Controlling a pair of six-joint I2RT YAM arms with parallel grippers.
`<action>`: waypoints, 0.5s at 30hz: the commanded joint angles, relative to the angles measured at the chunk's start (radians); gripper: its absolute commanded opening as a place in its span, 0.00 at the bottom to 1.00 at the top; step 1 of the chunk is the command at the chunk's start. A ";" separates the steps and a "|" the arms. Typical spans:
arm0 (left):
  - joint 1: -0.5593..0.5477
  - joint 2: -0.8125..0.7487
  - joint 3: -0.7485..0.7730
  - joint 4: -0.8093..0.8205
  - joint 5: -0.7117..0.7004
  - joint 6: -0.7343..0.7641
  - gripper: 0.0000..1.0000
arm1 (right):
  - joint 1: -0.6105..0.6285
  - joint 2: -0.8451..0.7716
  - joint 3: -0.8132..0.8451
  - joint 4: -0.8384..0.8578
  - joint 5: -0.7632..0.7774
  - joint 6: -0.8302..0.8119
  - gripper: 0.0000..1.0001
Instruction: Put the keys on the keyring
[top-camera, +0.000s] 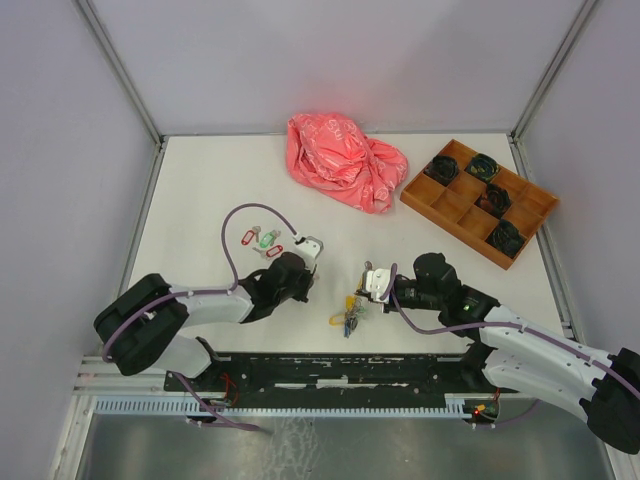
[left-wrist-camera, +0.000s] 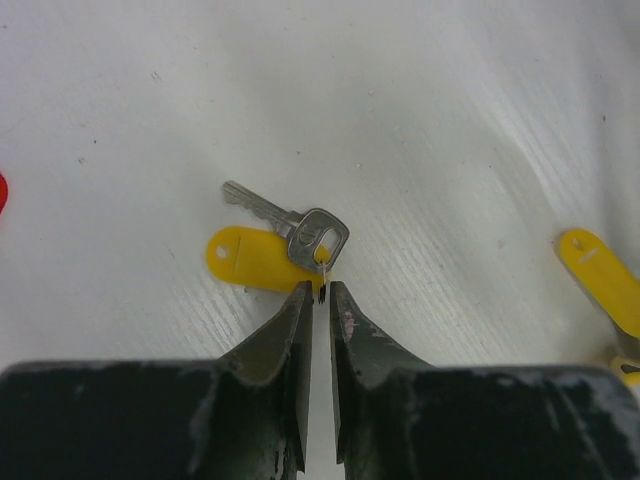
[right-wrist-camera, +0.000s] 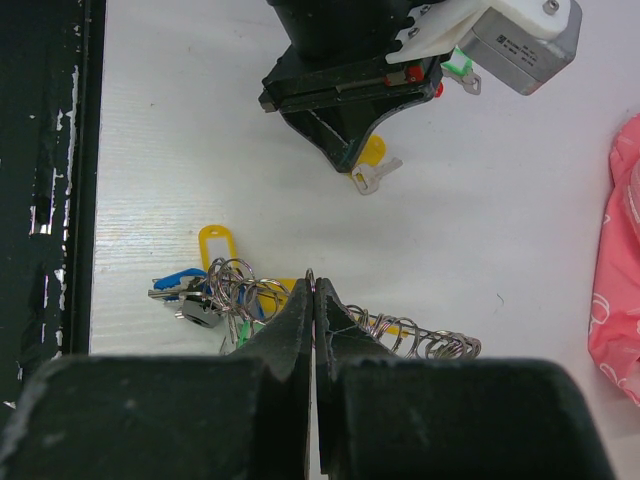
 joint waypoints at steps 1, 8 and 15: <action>-0.005 0.009 0.045 0.021 -0.033 0.016 0.19 | 0.005 -0.011 0.053 0.056 -0.021 -0.002 0.00; -0.005 0.054 0.058 0.017 -0.026 0.016 0.18 | 0.004 -0.012 0.053 0.055 -0.021 -0.002 0.01; -0.005 0.068 0.057 0.007 -0.031 0.012 0.12 | 0.004 -0.010 0.053 0.055 -0.019 -0.001 0.01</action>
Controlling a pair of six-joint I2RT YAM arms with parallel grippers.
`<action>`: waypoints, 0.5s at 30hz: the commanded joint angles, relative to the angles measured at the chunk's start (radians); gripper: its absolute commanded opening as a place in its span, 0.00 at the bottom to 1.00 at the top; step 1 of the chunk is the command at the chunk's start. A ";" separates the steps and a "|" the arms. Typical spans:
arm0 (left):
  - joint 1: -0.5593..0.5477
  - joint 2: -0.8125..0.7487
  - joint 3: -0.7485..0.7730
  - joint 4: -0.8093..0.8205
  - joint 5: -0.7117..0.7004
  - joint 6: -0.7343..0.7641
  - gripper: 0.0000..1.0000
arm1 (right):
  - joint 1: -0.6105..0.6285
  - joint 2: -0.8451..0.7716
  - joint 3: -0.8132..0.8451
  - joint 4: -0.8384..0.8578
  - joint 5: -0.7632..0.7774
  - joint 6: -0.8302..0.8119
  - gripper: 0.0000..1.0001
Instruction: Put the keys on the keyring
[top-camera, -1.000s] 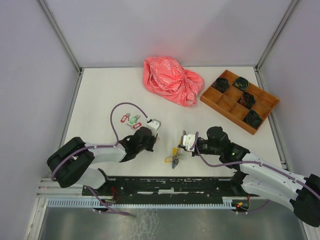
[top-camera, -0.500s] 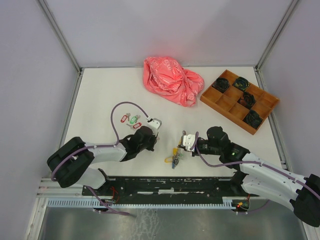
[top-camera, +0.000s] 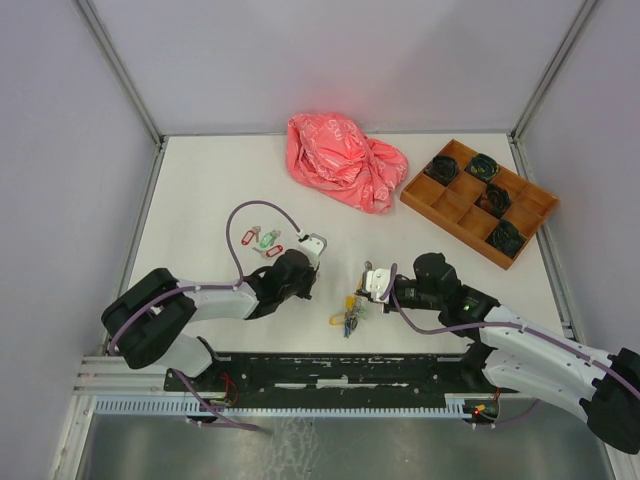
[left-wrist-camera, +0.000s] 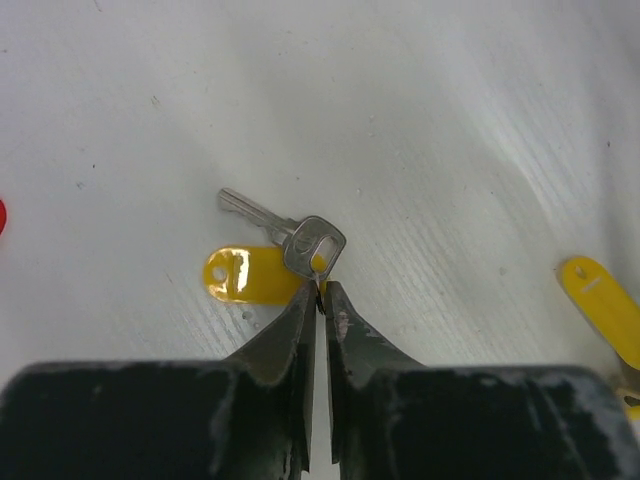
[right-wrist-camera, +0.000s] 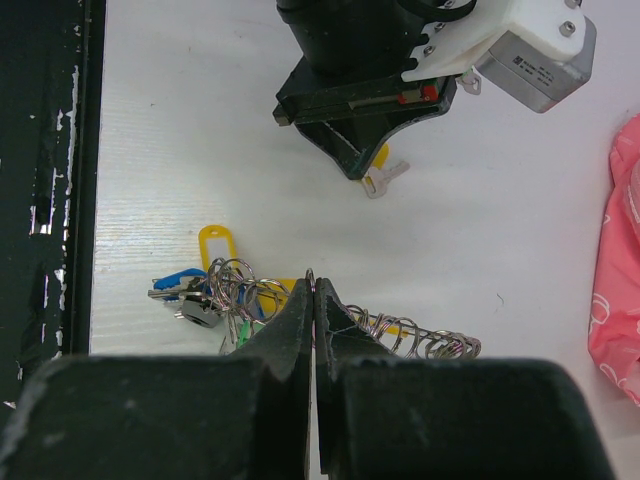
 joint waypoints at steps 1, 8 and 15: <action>-0.005 0.017 0.018 -0.007 -0.023 0.012 0.08 | 0.004 -0.010 0.053 0.054 -0.021 -0.001 0.00; -0.005 -0.054 -0.003 -0.006 -0.061 0.020 0.03 | 0.004 -0.012 0.053 0.053 -0.023 -0.002 0.01; -0.004 -0.183 -0.041 0.024 -0.075 0.065 0.03 | 0.003 -0.025 0.053 0.055 -0.028 -0.005 0.01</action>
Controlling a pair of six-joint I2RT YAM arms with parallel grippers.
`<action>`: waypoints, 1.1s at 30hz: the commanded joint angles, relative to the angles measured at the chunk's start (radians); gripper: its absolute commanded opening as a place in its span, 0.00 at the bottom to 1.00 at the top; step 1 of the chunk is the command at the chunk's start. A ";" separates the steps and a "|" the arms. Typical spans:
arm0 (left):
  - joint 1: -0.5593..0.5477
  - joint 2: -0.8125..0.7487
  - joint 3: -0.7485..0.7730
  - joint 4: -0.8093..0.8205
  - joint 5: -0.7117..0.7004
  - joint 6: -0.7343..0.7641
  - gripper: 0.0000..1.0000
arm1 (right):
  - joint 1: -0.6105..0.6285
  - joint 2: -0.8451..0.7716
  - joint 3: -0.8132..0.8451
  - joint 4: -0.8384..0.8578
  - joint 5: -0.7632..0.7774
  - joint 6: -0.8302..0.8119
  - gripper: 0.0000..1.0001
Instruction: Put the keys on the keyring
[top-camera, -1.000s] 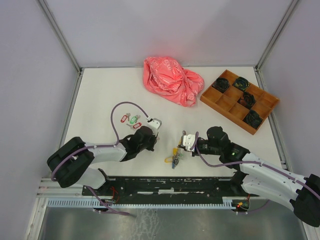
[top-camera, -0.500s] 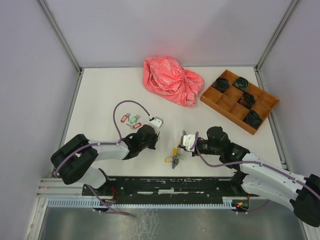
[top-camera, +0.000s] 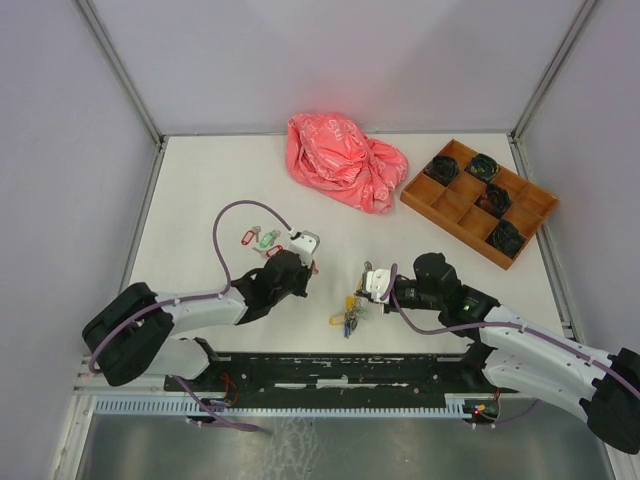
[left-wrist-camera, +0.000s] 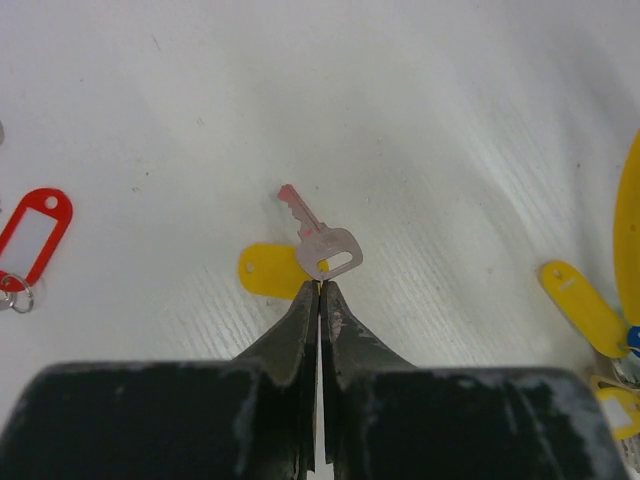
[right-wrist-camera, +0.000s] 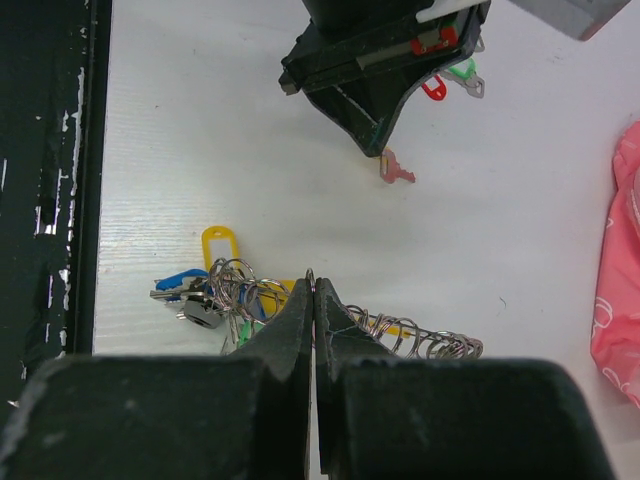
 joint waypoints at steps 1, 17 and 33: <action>0.000 -0.096 -0.018 0.054 -0.025 0.079 0.03 | 0.003 -0.028 0.053 0.055 -0.019 0.002 0.01; 0.021 -0.329 -0.127 0.309 0.270 0.413 0.03 | -0.044 0.072 -0.043 0.508 0.016 0.208 0.01; 0.037 -0.397 -0.147 0.309 0.551 0.497 0.03 | -0.124 0.209 -0.086 0.790 -0.168 0.253 0.01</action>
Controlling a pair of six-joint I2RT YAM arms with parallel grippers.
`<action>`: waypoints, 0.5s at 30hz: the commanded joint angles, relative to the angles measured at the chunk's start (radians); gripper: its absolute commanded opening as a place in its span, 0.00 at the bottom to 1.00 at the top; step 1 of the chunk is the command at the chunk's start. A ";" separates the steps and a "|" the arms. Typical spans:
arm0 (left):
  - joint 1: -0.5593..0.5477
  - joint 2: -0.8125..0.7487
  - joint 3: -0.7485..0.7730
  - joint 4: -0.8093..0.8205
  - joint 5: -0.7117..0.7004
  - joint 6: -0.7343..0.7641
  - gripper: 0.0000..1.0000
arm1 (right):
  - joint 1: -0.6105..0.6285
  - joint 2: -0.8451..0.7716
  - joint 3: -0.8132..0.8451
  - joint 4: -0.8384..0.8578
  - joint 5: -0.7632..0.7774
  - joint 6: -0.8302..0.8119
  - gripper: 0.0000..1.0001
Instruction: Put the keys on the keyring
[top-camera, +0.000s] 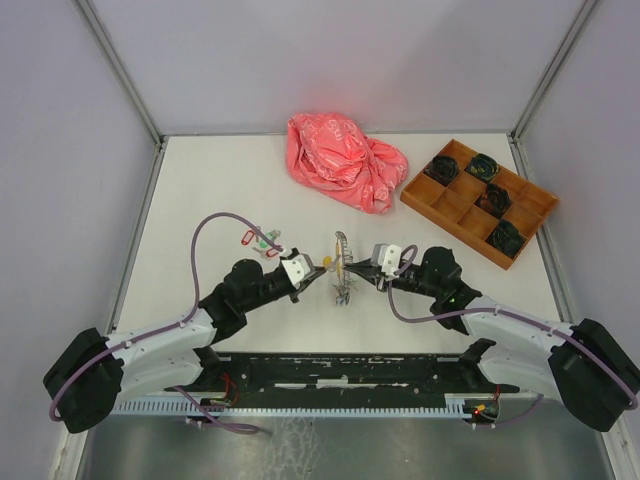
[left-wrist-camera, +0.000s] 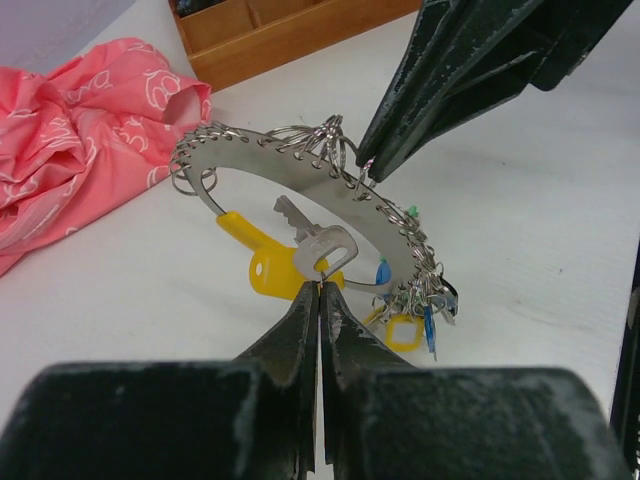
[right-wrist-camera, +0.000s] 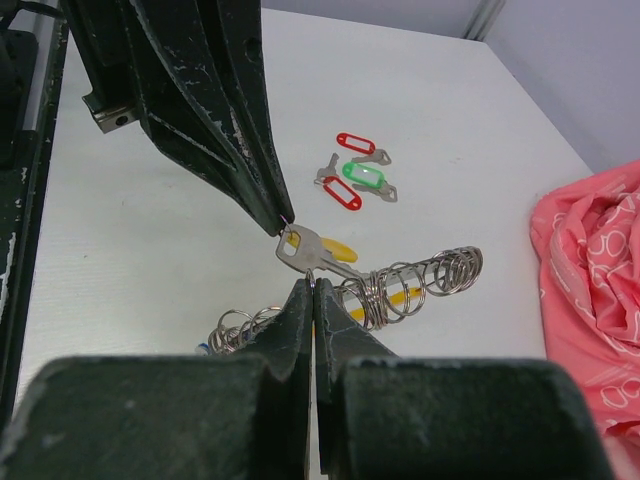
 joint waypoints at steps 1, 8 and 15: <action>0.005 -0.014 0.014 0.029 0.083 0.057 0.03 | -0.011 -0.005 0.002 0.111 -0.090 0.006 0.01; 0.006 0.000 0.044 -0.021 0.168 0.070 0.03 | -0.011 0.007 0.017 0.048 -0.150 -0.032 0.01; 0.006 0.028 0.059 -0.031 0.179 0.050 0.03 | -0.011 0.042 0.053 -0.009 -0.206 -0.054 0.01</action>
